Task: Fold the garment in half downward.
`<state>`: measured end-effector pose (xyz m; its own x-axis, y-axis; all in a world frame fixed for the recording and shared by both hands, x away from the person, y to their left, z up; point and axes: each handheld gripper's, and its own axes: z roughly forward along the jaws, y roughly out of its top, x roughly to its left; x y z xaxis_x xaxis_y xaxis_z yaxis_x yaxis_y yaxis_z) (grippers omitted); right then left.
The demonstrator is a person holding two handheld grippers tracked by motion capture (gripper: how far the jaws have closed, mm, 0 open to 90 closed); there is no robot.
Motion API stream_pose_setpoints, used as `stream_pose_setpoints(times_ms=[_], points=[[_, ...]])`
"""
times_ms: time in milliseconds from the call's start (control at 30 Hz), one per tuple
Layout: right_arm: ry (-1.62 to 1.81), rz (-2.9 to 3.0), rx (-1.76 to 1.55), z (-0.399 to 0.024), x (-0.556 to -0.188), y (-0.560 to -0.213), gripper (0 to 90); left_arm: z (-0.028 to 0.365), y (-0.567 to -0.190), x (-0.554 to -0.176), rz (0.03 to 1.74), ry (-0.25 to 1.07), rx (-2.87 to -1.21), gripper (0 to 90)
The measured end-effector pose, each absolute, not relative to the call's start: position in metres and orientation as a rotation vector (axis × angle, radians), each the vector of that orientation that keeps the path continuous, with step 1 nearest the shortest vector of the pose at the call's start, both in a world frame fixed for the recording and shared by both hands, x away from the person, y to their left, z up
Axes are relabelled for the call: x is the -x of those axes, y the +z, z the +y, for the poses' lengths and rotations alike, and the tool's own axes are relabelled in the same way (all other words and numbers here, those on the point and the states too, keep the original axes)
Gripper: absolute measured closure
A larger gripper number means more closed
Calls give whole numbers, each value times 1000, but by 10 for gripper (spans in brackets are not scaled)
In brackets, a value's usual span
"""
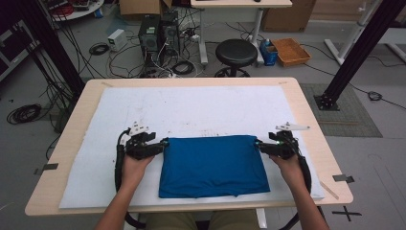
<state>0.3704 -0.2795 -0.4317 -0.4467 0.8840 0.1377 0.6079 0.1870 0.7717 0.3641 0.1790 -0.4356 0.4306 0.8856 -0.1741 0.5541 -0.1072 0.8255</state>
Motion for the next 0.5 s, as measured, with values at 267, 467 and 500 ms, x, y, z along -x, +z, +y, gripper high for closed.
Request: stream_pose_setpoints(times_ms=[267, 467, 500], points=[[1000, 2277, -1311, -267, -392, -445, 828, 183, -452, -377, 1278, 387, -1854, 784], [1005, 2232, -1297, -272, -388, -441, 864, 186, -450, -378, 1278, 352, -1724, 872], [1004, 2220, -1299, -274, -388, -440, 865, 185, -450, -379, 1275, 356, -1713, 872]])
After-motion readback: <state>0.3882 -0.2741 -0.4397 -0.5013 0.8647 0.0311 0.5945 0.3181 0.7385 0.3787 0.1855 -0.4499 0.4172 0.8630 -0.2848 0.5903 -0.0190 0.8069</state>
